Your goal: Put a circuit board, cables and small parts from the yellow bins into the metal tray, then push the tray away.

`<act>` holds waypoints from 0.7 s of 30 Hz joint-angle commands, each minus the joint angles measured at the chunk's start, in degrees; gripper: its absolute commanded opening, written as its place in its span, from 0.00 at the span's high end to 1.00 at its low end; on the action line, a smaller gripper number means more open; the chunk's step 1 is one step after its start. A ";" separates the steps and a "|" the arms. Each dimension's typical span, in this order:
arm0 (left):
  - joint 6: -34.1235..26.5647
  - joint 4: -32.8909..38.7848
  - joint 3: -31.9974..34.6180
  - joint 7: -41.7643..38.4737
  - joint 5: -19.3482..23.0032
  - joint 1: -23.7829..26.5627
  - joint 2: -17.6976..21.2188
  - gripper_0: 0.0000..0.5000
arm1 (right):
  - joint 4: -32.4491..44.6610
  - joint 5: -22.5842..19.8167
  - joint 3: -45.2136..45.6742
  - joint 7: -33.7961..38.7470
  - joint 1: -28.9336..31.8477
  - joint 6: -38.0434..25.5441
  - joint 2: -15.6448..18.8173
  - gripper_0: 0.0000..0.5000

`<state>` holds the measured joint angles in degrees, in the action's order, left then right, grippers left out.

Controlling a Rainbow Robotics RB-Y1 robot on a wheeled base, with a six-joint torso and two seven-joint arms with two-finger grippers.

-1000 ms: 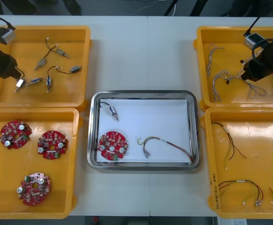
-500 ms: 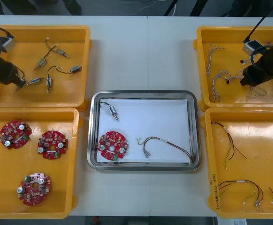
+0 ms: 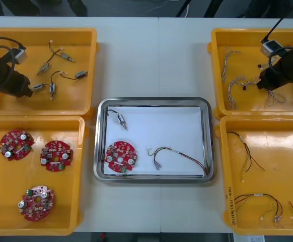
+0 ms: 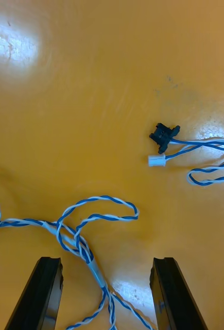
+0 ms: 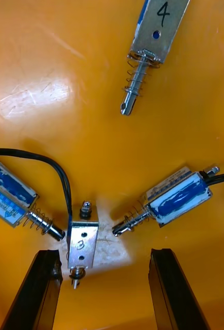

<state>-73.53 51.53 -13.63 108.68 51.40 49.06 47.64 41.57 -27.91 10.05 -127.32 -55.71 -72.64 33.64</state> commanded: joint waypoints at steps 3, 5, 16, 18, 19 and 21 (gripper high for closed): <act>1.37 -0.29 -2.54 5.93 -0.51 2.36 -0.36 0.00 | -2.28 -1.18 0.58 -2.49 -2.65 1.80 2.04 0.00; 1.37 -0.29 -2.80 6.01 -0.43 2.27 -0.36 0.00 | -2.28 -1.10 0.50 -2.49 -2.56 1.80 1.96 0.00; 1.81 -0.47 -2.89 6.01 -0.34 1.66 -0.36 0.00 | -2.28 -1.54 0.06 -2.32 -2.12 1.80 1.52 1.00; 1.99 -0.56 -2.89 6.01 -0.43 1.66 -0.36 0.00 | -2.28 -1.80 0.06 -2.32 -2.12 1.80 1.52 1.00; 2.43 -0.47 -2.89 5.93 -0.25 1.48 -0.36 0.00 | -2.28 -1.97 0.06 -2.49 -2.04 1.71 1.52 1.00; 2.95 -0.56 -2.89 5.93 -0.25 1.31 -0.36 0.00 | -2.28 -2.06 0.06 -2.49 -2.12 1.80 1.52 1.00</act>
<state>-71.84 51.02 -16.05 108.68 51.39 49.07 47.63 38.73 -29.23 10.05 -127.36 -55.81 -71.30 33.64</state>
